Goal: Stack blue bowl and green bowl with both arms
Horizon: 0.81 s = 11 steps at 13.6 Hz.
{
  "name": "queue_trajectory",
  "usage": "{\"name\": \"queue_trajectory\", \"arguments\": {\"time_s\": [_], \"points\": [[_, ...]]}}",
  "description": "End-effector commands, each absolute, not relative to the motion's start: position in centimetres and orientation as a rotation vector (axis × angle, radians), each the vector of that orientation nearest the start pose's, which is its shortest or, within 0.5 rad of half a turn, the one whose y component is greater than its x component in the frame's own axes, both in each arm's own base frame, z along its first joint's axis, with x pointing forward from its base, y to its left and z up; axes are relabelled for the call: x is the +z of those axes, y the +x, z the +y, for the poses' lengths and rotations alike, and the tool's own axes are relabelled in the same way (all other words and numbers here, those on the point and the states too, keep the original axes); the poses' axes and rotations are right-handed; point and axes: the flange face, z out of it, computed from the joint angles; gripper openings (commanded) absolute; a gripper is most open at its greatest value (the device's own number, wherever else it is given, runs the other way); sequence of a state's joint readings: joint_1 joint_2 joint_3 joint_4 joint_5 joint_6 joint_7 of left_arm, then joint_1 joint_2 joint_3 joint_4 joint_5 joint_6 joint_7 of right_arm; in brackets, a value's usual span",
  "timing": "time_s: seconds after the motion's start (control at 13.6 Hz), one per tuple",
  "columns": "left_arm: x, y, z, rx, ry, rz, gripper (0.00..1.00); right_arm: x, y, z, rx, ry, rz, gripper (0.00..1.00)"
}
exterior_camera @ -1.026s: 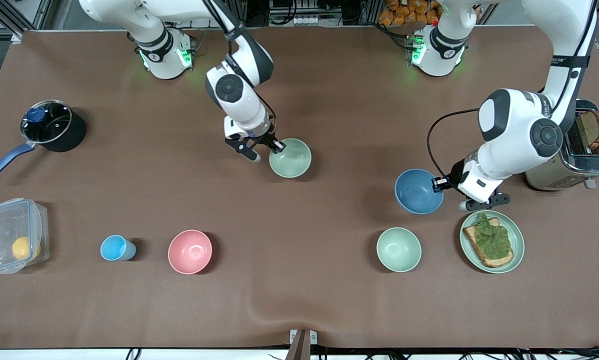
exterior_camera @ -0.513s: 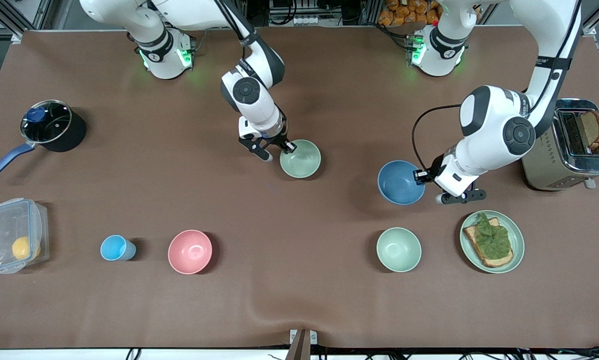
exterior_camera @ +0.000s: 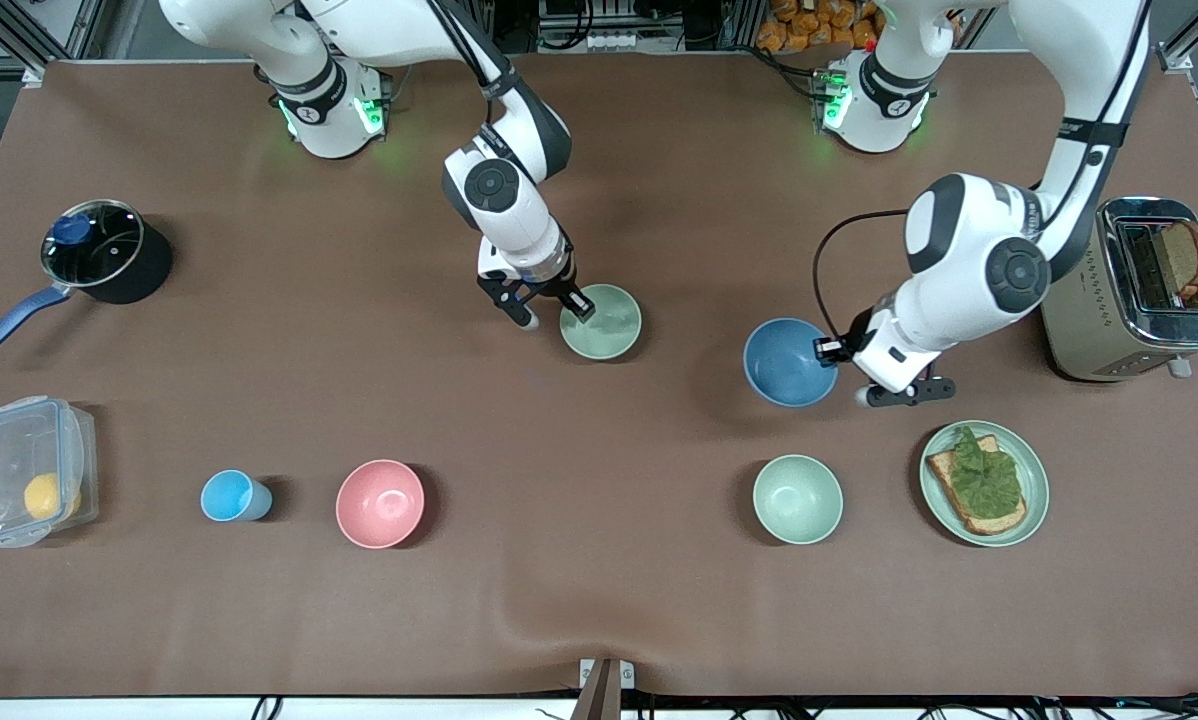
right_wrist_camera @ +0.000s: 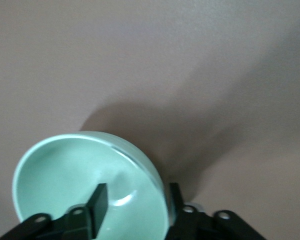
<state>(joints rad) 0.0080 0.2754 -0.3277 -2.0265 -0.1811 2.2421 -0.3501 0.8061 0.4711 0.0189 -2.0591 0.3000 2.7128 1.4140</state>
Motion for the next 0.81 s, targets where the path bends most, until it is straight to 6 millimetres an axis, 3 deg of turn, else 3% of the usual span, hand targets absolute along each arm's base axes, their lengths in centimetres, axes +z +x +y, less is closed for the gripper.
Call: {"name": "queue_trajectory", "arguments": {"time_s": [0.0,0.22,0.37,0.59,0.73], "points": [[32.1,55.6,-21.8,0.226,-3.338,-0.346,0.00,24.7,44.8,42.4,0.194,-2.642,1.316,1.00],[32.0,54.3,-24.7,0.249,-3.330,-0.335,0.00,25.2,46.8,40.5,0.390,-2.549,1.492,1.00],[31.9,52.7,-28.2,0.277,-3.312,-0.369,0.00,24.7,48.1,38.1,0.522,-2.456,1.626,1.00],[31.6,51.3,-32.0,0.306,-3.292,-0.434,0.00,22.4,49.3,35.5,0.619,-2.335,1.763,1.00],[31.1,50.1,-35.5,0.337,-3.278,-0.481,0.00,20.0,49.2,35.3,0.707,-2.234,1.848,1.00]]}}
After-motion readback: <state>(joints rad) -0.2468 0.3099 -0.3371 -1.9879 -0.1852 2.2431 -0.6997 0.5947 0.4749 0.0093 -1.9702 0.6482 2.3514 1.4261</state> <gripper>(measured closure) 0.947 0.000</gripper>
